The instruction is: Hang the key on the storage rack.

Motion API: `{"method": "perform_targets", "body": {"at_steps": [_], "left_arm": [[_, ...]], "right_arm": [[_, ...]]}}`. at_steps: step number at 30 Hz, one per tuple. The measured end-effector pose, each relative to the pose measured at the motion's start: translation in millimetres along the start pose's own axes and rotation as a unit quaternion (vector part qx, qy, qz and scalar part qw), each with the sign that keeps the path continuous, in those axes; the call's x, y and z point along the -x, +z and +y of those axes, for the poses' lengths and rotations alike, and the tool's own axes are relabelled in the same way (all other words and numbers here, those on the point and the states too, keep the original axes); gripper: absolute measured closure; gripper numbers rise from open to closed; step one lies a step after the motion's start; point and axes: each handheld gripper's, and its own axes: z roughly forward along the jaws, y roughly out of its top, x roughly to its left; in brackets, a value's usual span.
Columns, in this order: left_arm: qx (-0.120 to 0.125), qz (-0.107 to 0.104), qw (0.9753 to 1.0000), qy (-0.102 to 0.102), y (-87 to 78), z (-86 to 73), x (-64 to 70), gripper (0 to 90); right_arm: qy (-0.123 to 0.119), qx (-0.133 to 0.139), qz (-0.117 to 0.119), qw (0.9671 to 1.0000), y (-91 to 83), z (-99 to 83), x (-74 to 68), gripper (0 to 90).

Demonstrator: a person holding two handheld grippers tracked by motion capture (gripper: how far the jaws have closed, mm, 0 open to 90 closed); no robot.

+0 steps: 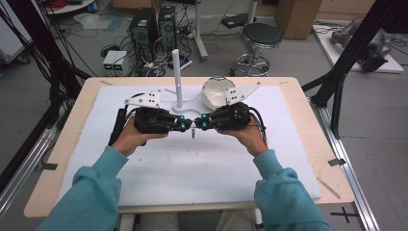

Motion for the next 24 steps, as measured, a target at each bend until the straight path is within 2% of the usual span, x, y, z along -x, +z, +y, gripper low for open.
{"method": "perform_targets", "body": {"at_steps": [5, 6, 7, 8, 9, 10, 11, 13, 17, 21, 23, 24], "left_arm": [[-0.003, -0.001, 1.0000, -0.002, -1.4, 0.9, 1.6, 88.4], [-0.005, 0.002, 1.0000, 0.000, -1.9, 1.2, 2.3, 88.4], [-0.005, 0.002, 1.0000, 0.000, -1.9, 1.2, 2.3, 88.4], [-0.007, 0.005, 1.0000, 0.001, -2.8, 1.2, 2.2, 88.5], [-0.007, 0.006, 1.0000, 0.000, -3.3, 1.3, 1.9, 88.5], [-0.007, 0.006, 1.0000, 0.000, -3.3, 1.3, 1.9, 88.5], [-0.006, 0.007, 1.0000, -0.001, -3.8, 1.3, 1.8, 88.4], [-0.002, 0.017, 0.9999, -0.001, -8.0, 2.8, -0.4, 88.4], [0.006, 0.024, 0.9997, -0.007, -14.3, 5.2, -4.5, 88.4], [-0.006, 0.038, 0.9992, -0.008, -23.3, 11.8, -14.1, 88.4], [-0.007, 0.043, 0.9990, -0.009, -25.2, 13.6, -16.1, 88.4], [-0.008, 0.044, 0.9989, -0.012, -27.1, 15.2, -19.3, 88.4]], "right_arm": [[-0.005, 0.001, 0.001, 1.0000, 0.7, 0.0, -0.3, 87.0], [-0.012, 0.005, -0.008, 0.9999, 0.8, 0.3, -1.1, 72.8], [-0.012, 0.005, -0.008, 0.9999, 0.8, 0.3, -1.1, 72.8], [-0.007, 0.011, -0.022, 0.9997, 1.2, 0.5, -2.0, 53.5], [-0.009, 0.013, -0.031, 0.9994, 0.9, 0.5, -2.5, 45.1], [-0.007, 0.014, -0.043, 0.9989, 0.8, 0.3, -3.7, 32.4], [-0.002, 0.019, -0.062, 0.9979, 1.0, -0.2, -4.8, 17.9], [0.005, 0.018, -0.104, 0.9944, -1.1, -2.4, -7.1, 0.9], [0.019, 0.037, -0.146, 0.9884, -16.5, -14.8, -8.9, 0.6], [0.023, 0.045, -0.184, 0.9816, -37.4, -29.1, -14.6, 0.6], [0.019, 0.046, -0.208, 0.9769, -48.1, -36.5, -18.9, 0.6], [0.019, 0.046, -0.208, 0.9769, -48.1, -36.5, -18.9, 0.6]]}}
